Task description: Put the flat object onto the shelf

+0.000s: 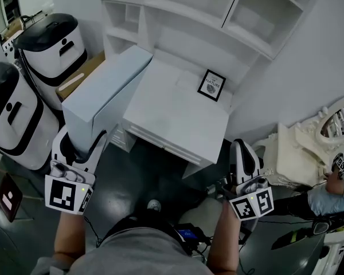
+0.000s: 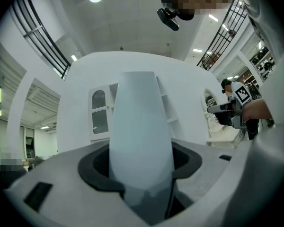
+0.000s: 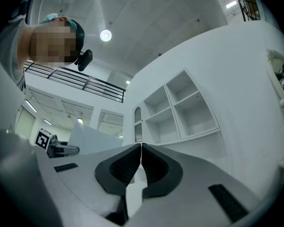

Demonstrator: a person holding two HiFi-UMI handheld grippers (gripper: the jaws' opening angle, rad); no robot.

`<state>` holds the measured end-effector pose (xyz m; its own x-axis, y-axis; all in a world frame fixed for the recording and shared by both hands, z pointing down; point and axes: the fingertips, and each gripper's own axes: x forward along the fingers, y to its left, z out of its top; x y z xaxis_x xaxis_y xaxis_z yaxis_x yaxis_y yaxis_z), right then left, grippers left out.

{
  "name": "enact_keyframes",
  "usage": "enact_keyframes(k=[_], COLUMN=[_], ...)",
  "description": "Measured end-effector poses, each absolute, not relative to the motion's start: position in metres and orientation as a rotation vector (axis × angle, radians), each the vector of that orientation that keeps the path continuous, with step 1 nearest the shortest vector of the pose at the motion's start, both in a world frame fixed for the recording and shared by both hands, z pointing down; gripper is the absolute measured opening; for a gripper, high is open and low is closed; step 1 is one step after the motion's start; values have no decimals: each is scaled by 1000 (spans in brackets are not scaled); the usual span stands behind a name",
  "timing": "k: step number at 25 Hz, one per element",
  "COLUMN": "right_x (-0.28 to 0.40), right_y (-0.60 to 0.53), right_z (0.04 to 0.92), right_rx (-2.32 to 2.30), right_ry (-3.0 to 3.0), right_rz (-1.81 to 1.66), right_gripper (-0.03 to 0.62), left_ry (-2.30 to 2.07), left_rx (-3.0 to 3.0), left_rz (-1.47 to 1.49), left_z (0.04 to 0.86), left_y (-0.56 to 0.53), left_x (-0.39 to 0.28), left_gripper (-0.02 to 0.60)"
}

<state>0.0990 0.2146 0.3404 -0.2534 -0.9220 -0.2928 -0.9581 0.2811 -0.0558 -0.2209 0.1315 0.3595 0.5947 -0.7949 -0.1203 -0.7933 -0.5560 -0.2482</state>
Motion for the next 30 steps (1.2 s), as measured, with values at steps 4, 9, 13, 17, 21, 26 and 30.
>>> enact_keyframes(k=[4, 9, 13, 17, 21, 26, 30], right_x=[120, 147, 164, 177, 188, 198, 203], right_y=[198, 184, 176, 168, 156, 138, 119], right_z=[342, 349, 352, 355, 362, 367, 365], right_rx=[-1681, -1658, -1658, -1663, -1669, -1694, -1721], right_ry=[2304, 2314, 2313, 2302, 2294, 2281, 2275], right_rz=[177, 142, 124, 103, 79, 67, 78], right_gripper=[28, 28, 28, 28, 28, 28, 28], left_ry=[1340, 1360, 1371, 1379, 1376, 1345, 1308], left_rx=[-2506, -2476, -2464, -2445, -2451, -2474, -2482], left_rz=[15, 25, 20, 8, 0, -11, -1], left_z=[347, 337, 334, 329, 331, 335, 331], left_y=[119, 110, 107, 97, 83, 60, 34], left_x=[-202, -178, -165, -157, -146, -133, -126], left_gripper=[265, 265, 265, 265, 265, 265, 265])
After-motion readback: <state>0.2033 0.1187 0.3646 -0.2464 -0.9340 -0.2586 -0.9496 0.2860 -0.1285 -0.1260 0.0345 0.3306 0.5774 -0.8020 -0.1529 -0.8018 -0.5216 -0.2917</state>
